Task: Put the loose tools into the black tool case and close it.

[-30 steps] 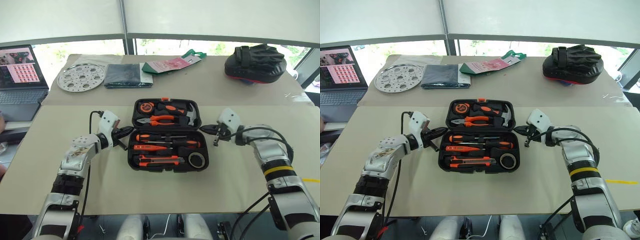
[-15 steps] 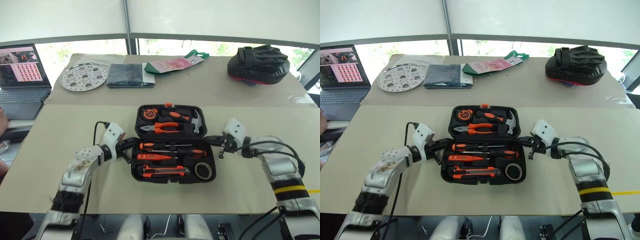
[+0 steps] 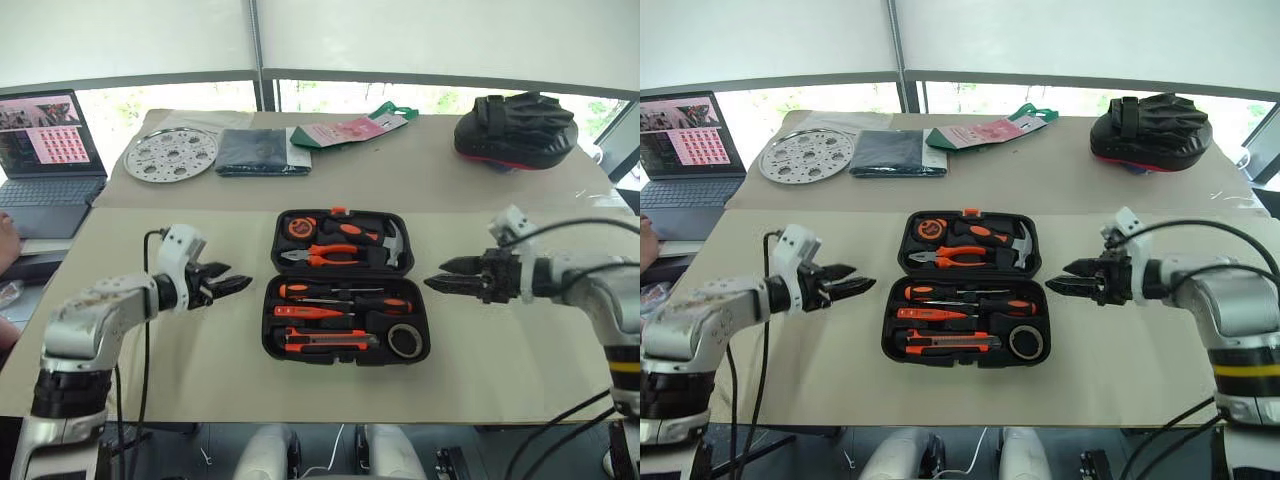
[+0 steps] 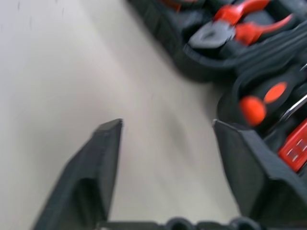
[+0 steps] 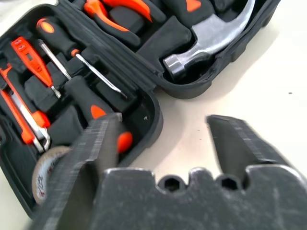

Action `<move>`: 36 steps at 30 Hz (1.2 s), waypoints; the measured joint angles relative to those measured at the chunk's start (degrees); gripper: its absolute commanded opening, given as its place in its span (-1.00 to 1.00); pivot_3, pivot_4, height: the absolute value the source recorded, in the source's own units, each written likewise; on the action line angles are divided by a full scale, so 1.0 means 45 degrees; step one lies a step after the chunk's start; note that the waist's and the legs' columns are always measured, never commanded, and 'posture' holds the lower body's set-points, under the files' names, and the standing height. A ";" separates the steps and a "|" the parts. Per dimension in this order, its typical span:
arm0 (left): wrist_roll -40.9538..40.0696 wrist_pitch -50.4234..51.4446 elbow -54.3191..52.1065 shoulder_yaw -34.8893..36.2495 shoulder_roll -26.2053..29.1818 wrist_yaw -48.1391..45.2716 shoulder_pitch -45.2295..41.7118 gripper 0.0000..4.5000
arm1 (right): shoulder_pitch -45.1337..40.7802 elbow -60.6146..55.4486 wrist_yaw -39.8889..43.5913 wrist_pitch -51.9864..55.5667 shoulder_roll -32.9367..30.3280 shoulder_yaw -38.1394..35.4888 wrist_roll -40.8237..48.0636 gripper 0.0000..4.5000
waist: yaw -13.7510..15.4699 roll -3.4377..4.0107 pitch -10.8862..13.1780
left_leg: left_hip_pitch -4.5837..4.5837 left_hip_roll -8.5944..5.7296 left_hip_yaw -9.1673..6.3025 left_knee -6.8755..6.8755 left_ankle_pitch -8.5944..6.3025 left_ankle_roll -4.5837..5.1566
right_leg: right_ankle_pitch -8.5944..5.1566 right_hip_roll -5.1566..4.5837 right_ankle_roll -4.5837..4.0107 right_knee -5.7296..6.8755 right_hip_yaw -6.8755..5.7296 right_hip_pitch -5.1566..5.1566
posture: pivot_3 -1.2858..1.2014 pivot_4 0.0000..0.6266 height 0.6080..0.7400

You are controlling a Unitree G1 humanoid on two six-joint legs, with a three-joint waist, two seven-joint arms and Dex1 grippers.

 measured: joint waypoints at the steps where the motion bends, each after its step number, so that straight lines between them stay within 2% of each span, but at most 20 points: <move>1: 0.0022 0.0094 0.0212 -0.0050 -0.0081 0.0198 -0.0454 0.98 | -0.0748 0.0396 -0.0229 0.0651 0.0113 0.0192 0.0005 0.99 | 0.0013 0.0000 0.0000 | -0.0002 -0.0002 -0.0001 -0.0001 0.0001 -0.0001 | 0.0000 0.0003 0.0000 -0.0003 -0.0002 0.0001 | 0.03 -0.52 1.00; 7: 0.0096 0.1566 0.1717 -0.1037 -0.0983 0.1032 -0.2178 0.98 | -0.3155 0.2810 -0.1460 0.1253 0.1333 0.1515 -0.0998 0.99 | 0.0002 -0.0002 0.0000 | -0.0060 -0.0033 -0.0001 0.0003 0.0014 0.0013 | 0.0011 0.0022 0.0024 0.0007 -0.0010 -0.0018 | 0.03 -0.52 1.00; 13: 0.0629 0.1140 0.3418 -0.1473 -0.2248 0.1712 -0.3439 0.98 | -0.4263 0.5173 -0.2151 0.0617 0.2557 0.2593 -0.2208 0.99 | -0.0013 -0.0002 0.0001 | -0.0140 -0.0107 -0.0023 0.0006 0.0024 0.0027 | 0.0012 -0.0007 0.0089 -0.0019 -0.0037 -0.0059 | 0.03 -0.52 1.00; 16: 0.0915 0.0701 0.4147 -0.1447 -0.2646 0.1960 -0.3564 1.00 | -0.4615 0.5952 -0.2295 0.0376 0.2674 0.2608 -0.2528 0.69 | -0.0019 -0.0002 0.0001 | -0.0146 -0.0113 -0.0036 0.0006 0.0026 0.0025 | 0.0008 -0.0012 0.0100 -0.0025 -0.0056 -0.0057 | 0.03 -0.52 1.00; 18: 0.0999 0.0443 0.4469 -0.1423 -0.2944 0.2096 -0.3713 1.00 | -0.4815 0.6208 -0.2267 0.0238 0.2742 0.2615 -0.2616 0.43 | -0.0014 -0.0002 0.0001 | -0.0136 -0.0112 -0.0045 0.0013 0.0027 0.0022 | 0.0008 -0.0013 0.0101 -0.0026 -0.0071 -0.0036 | 0.03 -0.52 1.00; 19: 0.1030 0.0399 0.4637 -0.1429 -0.3045 0.2123 -0.3801 1.00 | -0.4876 0.6272 -0.2216 0.0227 0.2786 0.2645 -0.2617 0.23 | -0.0018 -0.0002 0.0001 | -0.0129 -0.0112 -0.0046 0.0014 0.0028 0.0020 | 0.0008 -0.0014 0.0101 -0.0025 -0.0071 -0.0027 | 0.03 -0.52 1.00; 20: 0.1058 0.0389 0.4677 -0.1431 -0.3091 0.2139 -0.3831 1.00 | -0.4897 0.6281 -0.2159 0.0228 0.2802 0.2669 -0.2615 0.14 | -0.0020 -0.0002 0.0001 | -0.0125 -0.0112 -0.0047 0.0015 0.0029 0.0018 | 0.0008 -0.0014 0.0101 -0.0025 -0.0071 -0.0025 | 0.03 -0.52 1.00; 23: 0.1128 0.0383 0.4753 -0.1424 -0.3201 0.2176 -0.3867 0.66 | -0.5015 0.6352 -0.2085 0.0240 0.2774 0.2701 -0.2681 -0.37 | -0.0025 -0.0002 0.0001 | -0.0089 -0.0112 -0.0049 0.0025 0.0031 0.0016 | 0.0010 -0.0019 0.0104 -0.0019 -0.0069 0.0011 | 0.03 -0.52 1.00; 27: 0.1130 0.0382 0.4752 -0.1431 -0.3290 0.2187 -0.3877 0.04 | -0.5059 0.6485 -0.2035 0.0370 0.2755 0.2651 -0.2812 -0.94 | -0.0088 -0.0001 0.0000 | -0.0055 -0.0112 -0.0048 0.0019 0.0037 0.0009 | 0.0011 -0.0026 0.0105 -0.0002 -0.0056 0.0025 | 0.03 -0.52 1.00; 28: 0.1116 0.0394 0.4746 -0.1449 -0.3319 0.2168 -0.3877 -0.13 | -0.5059 0.6486 -0.2039 0.0415 0.2755 0.2638 -0.2812 -1.00 | -0.0087 -0.0001 0.0000 | -0.0050 -0.0112 -0.0048 0.0020 0.0037 0.0008 | 0.0011 -0.0026 0.0104 0.0000 -0.0057 0.0031 | 0.03 -0.52 1.00; 34: 0.0951 0.0477 0.4628 -0.1303 -0.3415 0.2108 -0.3877 -0.98 | -0.4945 0.6255 -0.2108 0.0851 0.2743 0.2475 -0.2852 -1.00 | -0.0028 0.0000 -0.0001 | -0.0022 -0.0119 -0.0048 0.0023 0.0047 0.0012 | 0.0011 -0.0047 0.0105 0.0006 -0.0055 0.0051 | 0.03 -0.52 1.00; 36: 0.0942 0.0496 0.4627 -0.1232 -0.3417 0.2201 -0.3876 -1.00 | -0.4909 0.6152 -0.2115 0.0900 0.2743 0.2425 -0.2857 -1.00 | -0.0043 0.0000 -0.0001 | -0.0009 -0.0117 -0.0047 0.0024 0.0051 0.0007 | 0.0012 -0.0048 0.0104 0.0004 -0.0044 0.0054 | 0.03 -0.52 1.00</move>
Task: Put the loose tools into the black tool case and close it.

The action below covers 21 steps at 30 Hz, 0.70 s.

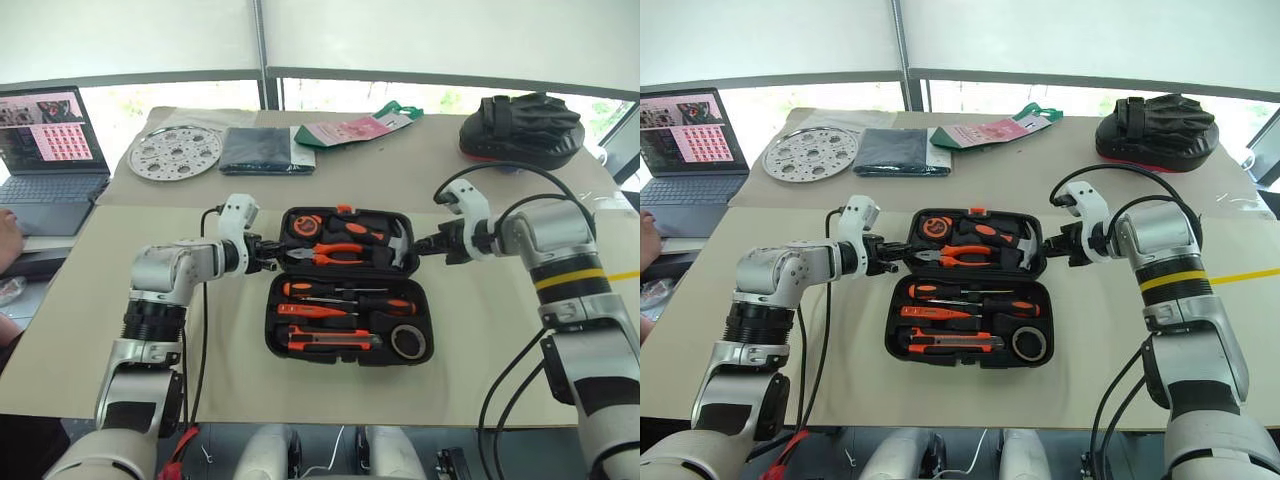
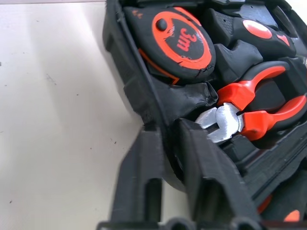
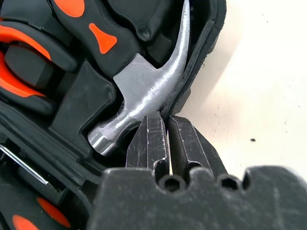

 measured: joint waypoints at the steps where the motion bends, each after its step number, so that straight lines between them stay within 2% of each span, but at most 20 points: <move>1: -0.0006 0.0001 -0.0021 0.0036 -0.0022 0.0071 0.0014 -1.00 | 0.0028 -0.0050 -0.0007 0.0001 0.0001 -0.0025 0.0001 -1.00 | -0.0012 0.0000 0.0000 | 0.0004 -0.0001 0.0000 -0.0002 0.0004 -0.0004 | 0.0000 -0.0001 -0.0001 -0.0003 0.0007 -0.0003 | 0.03 -0.52 1.00; 7: -0.0334 -0.0129 -0.0761 0.0706 -0.0133 0.0265 0.0742 -1.00 | 0.0726 -0.0840 -0.0070 -0.0611 0.0136 -0.0654 0.0156 -1.00 | -0.0134 0.0000 0.0000 | 0.0002 0.0005 0.0002 -0.0025 0.0010 -0.0012 | 0.0002 -0.0001 -0.0004 0.0045 0.0018 -0.0026 | 0.03 -0.52 1.00; 10: -0.0725 -0.1017 -0.1490 0.1358 -0.0300 0.0069 0.1754 -1.00 | 0.1606 -0.1916 0.0072 -0.1743 0.0128 -0.1086 0.0338 -1.00 | -0.0221 -0.0002 0.0002 | -0.0024 0.0004 0.0006 -0.0034 0.0010 -0.0012 | 0.0002 -0.0004 -0.0004 0.0043 0.0021 -0.0059 | 0.03 -0.52 1.00; 13: -0.0689 -0.2814 -0.2076 0.1464 -0.0267 -0.0686 0.2800 -1.00 | 0.2427 -0.2931 0.0201 -0.2645 0.0056 -0.1567 0.0423 -1.00 | -0.0257 -0.0001 0.0003 | -0.0039 0.0007 0.0018 -0.0042 0.0011 -0.0014 | 0.0002 0.0000 -0.0005 0.0038 0.0016 -0.0080 | 0.03 -0.52 1.00; 15: -0.0561 -0.5066 -0.2624 0.1618 -0.0258 -0.1687 0.4030 -1.00 | 0.3646 -0.4286 0.0450 -0.4133 -0.0171 -0.2078 0.0528 -1.00 | -0.0248 -0.0001 0.0006 | -0.0051 0.0010 0.0020 -0.0057 0.0010 -0.0018 | 0.0002 0.0006 -0.0005 0.0012 0.0008 -0.0090 | 0.03 -0.52 1.00; 16: -0.0455 -0.6913 -0.2961 0.1781 -0.0253 -0.2407 0.4984 -1.00 | 0.4941 -0.5592 0.0456 -0.5719 -0.0212 -0.2524 0.0526 -1.00 | -0.0231 0.0000 0.0006 | -0.0062 0.0009 0.0020 -0.0063 0.0010 -0.0018 | 0.0002 0.0005 -0.0005 -0.0001 0.0005 -0.0093 | 0.03 -0.52 1.00; 18: -0.0290 -0.7607 -0.2962 0.1773 -0.0207 -0.2641 0.5110 -1.00 | 0.5313 -0.5840 0.0485 -0.6521 -0.0239 -0.2535 0.0354 -1.00 | -0.0200 0.0001 0.0039 | -0.0099 0.0003 0.0018 -0.0024 0.0016 -0.0008 | 0.0008 0.0001 -0.0010 -0.0024 0.0001 -0.0104 | 0.03 -0.52 1.00; 21: 0.0832 -1.1947 -0.3430 0.1757 0.0270 -0.3922 0.7090 -1.00 | 0.8344 -0.7246 0.0334 -1.2452 -0.0424 -0.2733 -0.0878 -1.00 | -0.0136 -0.0005 0.0039 | -0.0044 -0.0003 0.0021 -0.0115 0.0008 -0.0018 | -0.0004 0.0000 0.0008 -0.0042 -0.0006 -0.0076 | 0.03 -0.52 1.00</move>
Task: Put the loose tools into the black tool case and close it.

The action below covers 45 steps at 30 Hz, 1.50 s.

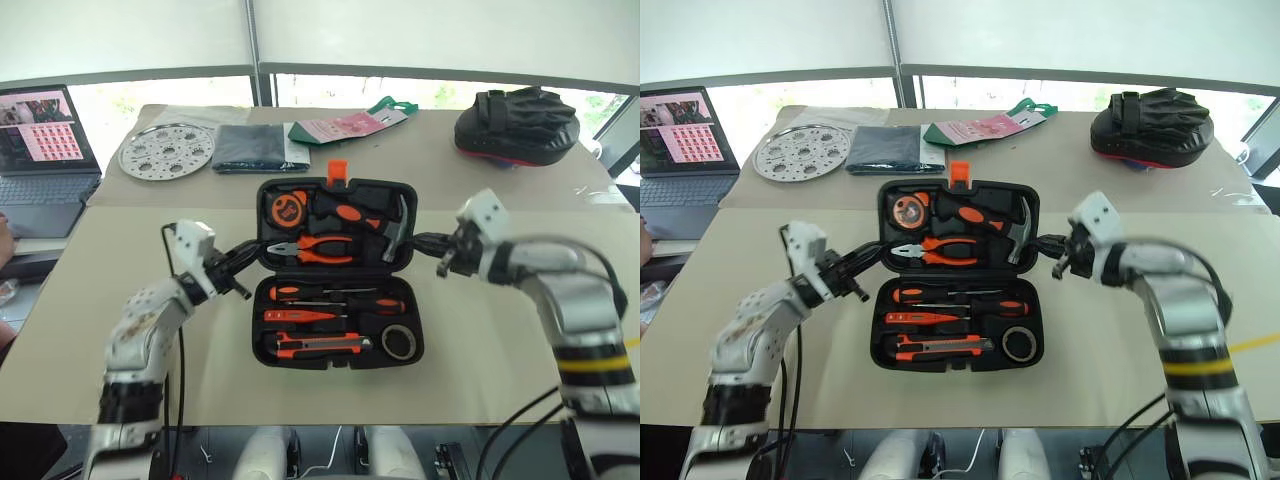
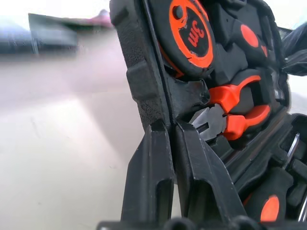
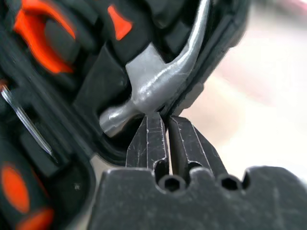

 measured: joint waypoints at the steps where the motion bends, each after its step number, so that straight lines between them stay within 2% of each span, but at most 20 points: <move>1: 0.0535 -0.1697 0.0053 -0.0029 0.0290 -0.0395 0.0564 -1.00 | 0.0693 -0.0112 -0.0203 -0.2090 -0.0074 0.0033 -0.0617 -1.00 | -0.0013 0.0001 -0.0001 | 0.0026 -0.0007 0.0021 -0.0040 0.0000 0.0000 | -0.0001 -0.0004 0.0000 -0.0014 0.0013 0.0004 | 0.03 -0.52 1.00; 4: 0.1499 -0.4893 0.0290 -0.0083 0.0803 -0.0993 0.1393 -1.00 | 0.1768 0.0506 -0.1001 -0.6627 -0.0552 0.0105 -0.2413 -1.00 | -0.0016 -0.0002 0.0001 | 0.0083 0.0003 0.0033 -0.0036 0.0001 0.0001 | -0.0004 -0.0010 -0.0004 -0.0035 0.0016 0.0060 | 0.03 -0.52 1.00; 6: 0.1783 -0.6263 0.0558 -0.0112 0.0877 -0.1093 0.1768 -1.00 | 0.2190 0.1115 -0.1883 -0.8530 -0.0545 0.0138 -0.3345 -1.00 | -0.0008 -0.0008 0.0003 | 0.0105 0.0011 0.0038 -0.0011 0.0002 0.0003 | -0.0013 -0.0023 -0.0019 -0.0028 0.0036 0.0075 | 0.03 -0.52 1.00; 8: 0.2205 -0.7592 0.0875 -0.0179 0.1120 -0.1132 0.2080 -0.65 | 0.2625 0.1423 -0.2376 -0.9485 -0.0532 0.0194 -0.3755 -0.63 | 0.0012 -0.0008 0.0002 | 0.0120 0.0017 0.0039 -0.0011 0.0002 0.0004 | -0.0004 -0.0026 -0.0036 -0.0006 0.0047 0.0078 | 0.03 -0.52 1.00; 9: 0.2337 -0.8039 0.0952 -0.0189 0.1338 -0.1206 0.2333 -0.56 | 0.2880 0.1450 -0.2396 -0.9589 -0.0569 0.0198 -0.3850 -0.55 | 0.0014 -0.0010 0.0001 | 0.0123 0.0031 0.0043 -0.0011 0.0002 0.0004 | 0.0001 -0.0024 -0.0045 -0.0005 0.0050 0.0080 | 0.03 -0.52 1.00; 11: 0.2429 -0.8509 0.1120 -0.0137 0.1936 -0.1363 0.3239 -0.16 | 0.3933 0.2014 -0.2436 -0.9864 -0.0964 0.0202 -0.4286 -0.19 | 0.0057 -0.0013 -0.0003 | 0.0118 0.0050 0.0046 -0.0012 0.0001 0.0009 | -0.0006 -0.0022 -0.0062 0.0003 0.0048 0.0065 | 0.03 -0.52 1.00; 12: 0.2364 -0.8374 0.1332 -0.0093 0.2171 -0.1468 0.3649 -0.05 | 0.4411 0.2314 -0.2433 -0.9953 -0.1139 0.0196 -0.4388 -0.09 | 0.0060 -0.0007 0.0001 | 0.0113 0.0052 0.0060 -0.0013 -0.0001 0.0014 | -0.0009 -0.0025 -0.0066 0.0008 0.0055 0.0050 | 0.03 -0.52 1.00; 14: 0.2162 -0.7875 0.1854 0.0009 0.2497 -0.1648 0.4067 0.00 | 0.4691 0.2539 -0.2556 -1.0313 -0.1380 -0.0005 -0.4262 0.22 | 0.0050 0.0002 0.0004 | 0.0118 0.0067 0.0073 -0.0006 -0.0004 0.0024 | -0.0007 -0.0021 -0.0070 0.0020 0.0059 0.0052 | 0.03 -0.52 1.00; 16: 0.1621 -0.7327 0.1861 0.0060 0.2622 -0.1734 0.3948 0.00 | 0.4838 0.2618 -0.2426 -1.0375 -0.1843 -0.0350 -0.3982 0.16 | 0.0067 -0.0012 0.0009 | 0.0115 0.0088 0.0073 0.0006 -0.0010 0.0037 | 0.0004 -0.0017 -0.0085 0.0007 0.0049 0.0059 | 0.03 -0.52 1.00; 19: 0.0911 -0.6265 0.1871 0.0098 0.2999 -0.1939 0.3758 0.00 | 0.5540 0.2295 -0.1729 -0.9566 -0.2312 -0.0941 -0.2339 -0.17 | 0.0166 -0.0010 0.0009 | 0.0109 0.0109 0.0068 0.0035 -0.0020 0.0053 | 0.0006 -0.0015 -0.0088 0.0022 0.0045 0.0062 | 0.03 -0.52 1.00; 20: 0.0651 -0.5870 0.1865 0.0118 0.3089 -0.2023 0.3622 -0.24 | 0.5994 0.1999 -0.1331 -0.9069 -0.2564 -0.1194 -0.1598 -0.34 | 0.0216 -0.0008 0.0008 | 0.0109 0.0118 0.0068 0.0037 -0.0023 0.0058 | 0.0007 -0.0016 -0.0090 0.0024 0.0046 0.0061 | 0.03 -0.52 1.00; 21: 0.0419 -0.5372 0.1849 0.0089 0.3104 -0.2094 0.3364 -0.31 | 0.6633 0.1557 -0.0872 -0.8491 -0.2797 -0.1460 -0.0830 -0.47 | 0.0258 -0.0007 0.0007 | 0.0104 0.0119 0.0066 0.0043 -0.0026 0.0063 | 0.0007 -0.0018 -0.0090 0.0025 0.0044 0.0061 | 0.03 -0.52 1.00; 24: -0.0052 -0.3891 0.1747 -0.0027 0.3122 -0.2080 0.2240 -0.84 | 0.8504 -0.0236 0.0389 -0.6990 -0.3493 -0.1944 0.0893 -0.98 | 0.0337 -0.0010 0.0006 | 0.0092 0.0133 0.0054 0.0062 -0.0034 0.0073 | 0.0011 -0.0008 -0.0094 0.0020 0.0029 0.0067 | 0.03 -0.52 1.00; 25: -0.0130 -0.3309 0.1688 -0.0107 0.3123 -0.2002 0.1697 -0.96 | 0.9225 -0.1054 0.0778 -0.6392 -0.3710 -0.2004 0.1304 -1.00 | 0.0341 -0.0011 0.0006 | 0.0095 0.0135 0.0054 0.0065 -0.0038 0.0082 | 0.0012 -0.0008 -0.0094 0.0019 0.0031 0.0070 | 0.03 -0.52 1.00; 27: -0.0124 -0.2410 0.1559 -0.0425 0.3118 -0.1842 0.0803 -0.96 | 1.0030 -0.2154 0.1200 -0.5575 -0.3886 -0.1936 0.1516 -1.00 | 0.0341 -0.0014 0.0005 | 0.0095 0.0134 0.0057 0.0073 -0.0050 0.0101 | 0.0017 -0.0004 -0.0090 0.0019 0.0032 0.0074 | 0.03 -0.52 1.00; 30: -0.0067 -0.1118 0.1414 -0.1137 0.2993 -0.1715 -0.0316 -0.96 | 1.0196 -0.3193 0.1185 -0.4731 -0.3639 -0.1725 0.1498 -1.00 | 0.0240 -0.0019 0.0003 | 0.0097 0.0132 0.0074 0.0079 -0.0046 0.0093 | 0.0021 -0.0001 -0.0084 0.0020 0.0048 0.0070 | 0.03 -0.52 1.00; 36: 0.0230 0.0934 0.1513 -0.2492 0.3062 -0.2366 -0.1474 -0.96 | 0.9252 -0.3824 0.1010 -0.3164 -0.2789 0.0238 0.0612 -1.00 | 0.0252 -0.0031 0.0002 | 0.0084 0.0126 0.0074 0.0083 -0.0029 0.0063 | 0.0018 0.0043 -0.0087 0.0021 0.0049 0.0052 | 0.03 -0.52 1.00; 39: 0.0843 0.1421 0.2092 -0.3191 0.3266 -0.2734 -0.2110 -0.96 | 0.7908 -0.4053 0.0688 -0.2587 -0.2303 0.1218 -0.0553 -1.00 | 0.0177 -0.0097 -0.0015 | 0.0100 0.0138 0.0076 0.0085 -0.0014 0.0038 | 0.0023 0.0078 -0.0099 0.0012 0.0058 0.0059 | 0.03 -0.52 1.00; 45: 0.1149 0.1747 0.2237 -0.3251 0.3258 -0.2812 -0.2088 -0.96 | 0.5961 -0.3517 0.0225 -0.2189 -0.1157 0.2213 -0.1648 -1.00 | 0.0081 -0.0165 -0.0037 | 0.0101 0.0179 0.0080 0.0088 -0.0001 0.0015 | 0.0038 0.0105 -0.0141 0.0022 0.0071 0.0049 | 0.03 -0.52 1.00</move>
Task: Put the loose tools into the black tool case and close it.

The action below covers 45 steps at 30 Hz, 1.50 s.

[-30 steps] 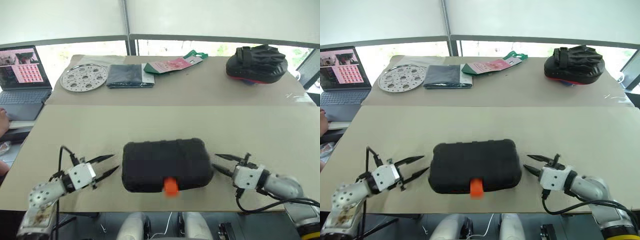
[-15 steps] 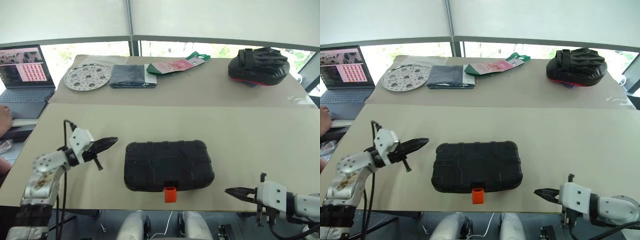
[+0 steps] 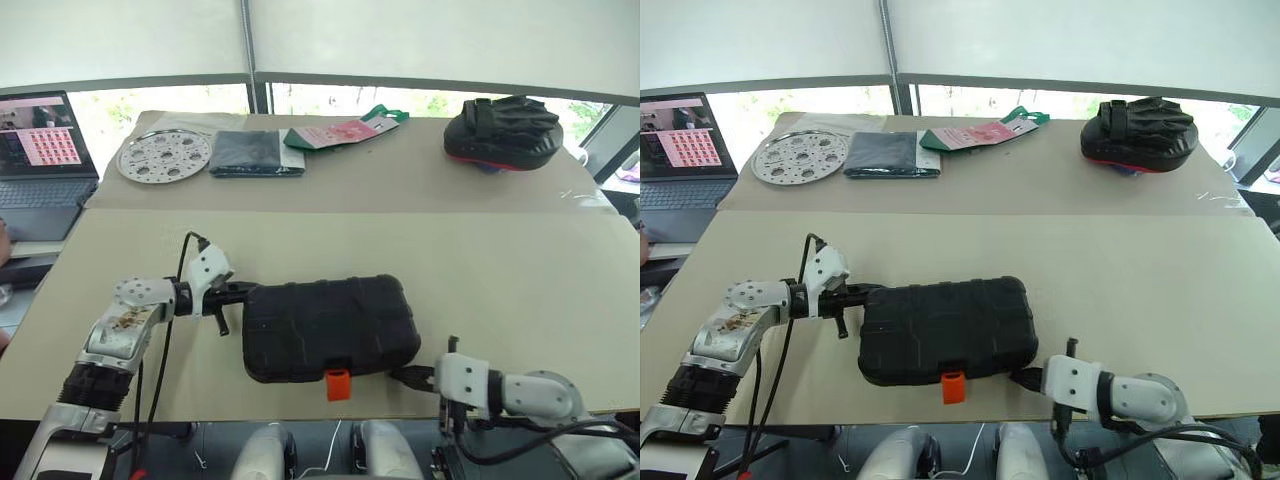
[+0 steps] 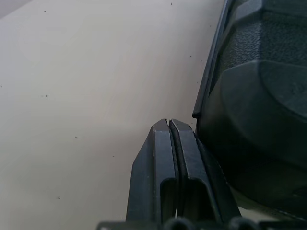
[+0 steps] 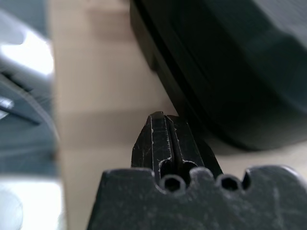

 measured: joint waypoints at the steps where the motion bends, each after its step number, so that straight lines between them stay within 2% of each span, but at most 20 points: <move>1: -0.0033 0.0112 -0.0211 0.0127 0.0013 0.0002 0.0211 -0.96 | -0.0312 0.0116 -0.0052 0.0211 0.0108 0.0014 -0.0082 -1.00 | -0.0014 0.0000 0.0000 | -0.0002 0.0001 0.0002 0.0000 0.0001 -0.0001 | 0.0004 -0.0004 -0.0006 0.0001 0.0002 -0.0004 | 0.03 -0.52 1.00; 7: -0.0554 0.0709 -0.1606 0.0972 0.0004 0.0386 0.2199 -0.96 | -0.2469 0.1638 -0.0560 0.0940 0.0926 0.0059 -0.0614 -1.00 | 0.0020 0.0003 0.0004 | -0.0017 0.0002 -0.0003 -0.0002 0.0003 -0.0005 | 0.0004 -0.0024 -0.0013 0.0011 -0.0010 -0.0029 | 0.03 -0.52 1.00; 12: -0.1132 0.1102 -0.2632 0.1766 -0.0707 0.1299 0.3210 -0.96 | -0.4693 0.4087 -0.0891 0.0459 0.1734 0.0409 -0.1134 -1.00 | 0.0016 0.0018 0.0016 | -0.0019 -0.0002 -0.0002 -0.0002 0.0003 -0.0005 | 0.0009 -0.0036 -0.0018 0.0008 -0.0015 -0.0027 | 0.03 -0.52 1.00; 18: -0.1913 0.1468 -0.2883 0.2404 -0.1205 0.1881 0.3096 -0.96 | -0.5719 0.5908 -0.1031 -0.0532 0.1930 0.0403 -0.1228 -1.00 | 0.0123 0.0020 0.0020 | -0.0025 -0.0003 -0.0006 -0.0003 0.0004 -0.0007 | 0.0010 -0.0034 -0.0021 0.0012 -0.0030 -0.0027 | 0.03 -0.52 1.00; 23: -0.2730 0.1599 -0.2606 0.3102 -0.1127 0.1745 0.1381 -0.96 | -0.5182 0.5686 -0.0392 -0.0382 0.1579 -0.0245 -0.0220 -1.00 | 0.0188 0.0020 0.0020 | -0.0034 -0.0008 -0.0014 0.0000 0.0005 -0.0006 | 0.0012 -0.0035 -0.0019 0.0008 -0.0042 -0.0018 | 0.03 -0.52 1.00; 27: -0.3028 0.2122 -0.2229 0.2395 -0.0809 0.0421 -0.0729 -0.96 | -0.2755 0.3680 0.0362 0.1070 0.0445 -0.1461 0.1108 -1.00 | 0.0307 0.0029 0.0017 | -0.0050 -0.0022 -0.0018 0.0005 0.0004 -0.0003 | 0.0009 -0.0033 -0.0005 -0.0006 -0.0054 -0.0007 | 0.03 -0.52 1.00; 33: -0.2292 0.1980 -0.1993 -0.0074 -0.1820 -0.0307 -0.1983 -0.96 | -0.1106 0.1114 0.0409 0.2799 0.0245 -0.1468 0.1740 -1.00 | 0.0108 0.0027 0.0017 | -0.0030 -0.0020 -0.0014 0.0005 0.0006 -0.0006 | 0.0008 0.0004 0.0002 -0.0012 -0.0023 -0.0003 | 0.03 -0.52 1.00; 38: -0.0991 0.1410 -0.1266 -0.1396 -0.2228 -0.0376 -0.2542 -0.96 | -0.1324 0.0404 0.0013 0.3647 0.0702 -0.0848 0.1669 -1.00 | 0.0096 0.0027 0.0017 | -0.0023 -0.0005 -0.0010 0.0007 0.0010 -0.0012 | 0.0009 0.0037 -0.0002 -0.0009 0.0013 -0.0008 | 0.03 -0.52 1.00; 45: -0.0448 0.1205 -0.1143 -0.1660 -0.2511 -0.0186 -0.2712 -0.96 | -0.2234 0.0325 -0.0197 0.4351 0.1060 -0.0230 0.1646 -1.00 | 0.0195 0.0027 0.0017 | -0.0026 -0.0005 -0.0013 0.0012 0.0002 0.0002 | 0.0009 0.0032 -0.0001 -0.0012 0.0013 -0.0005 | 0.03 -0.52 1.00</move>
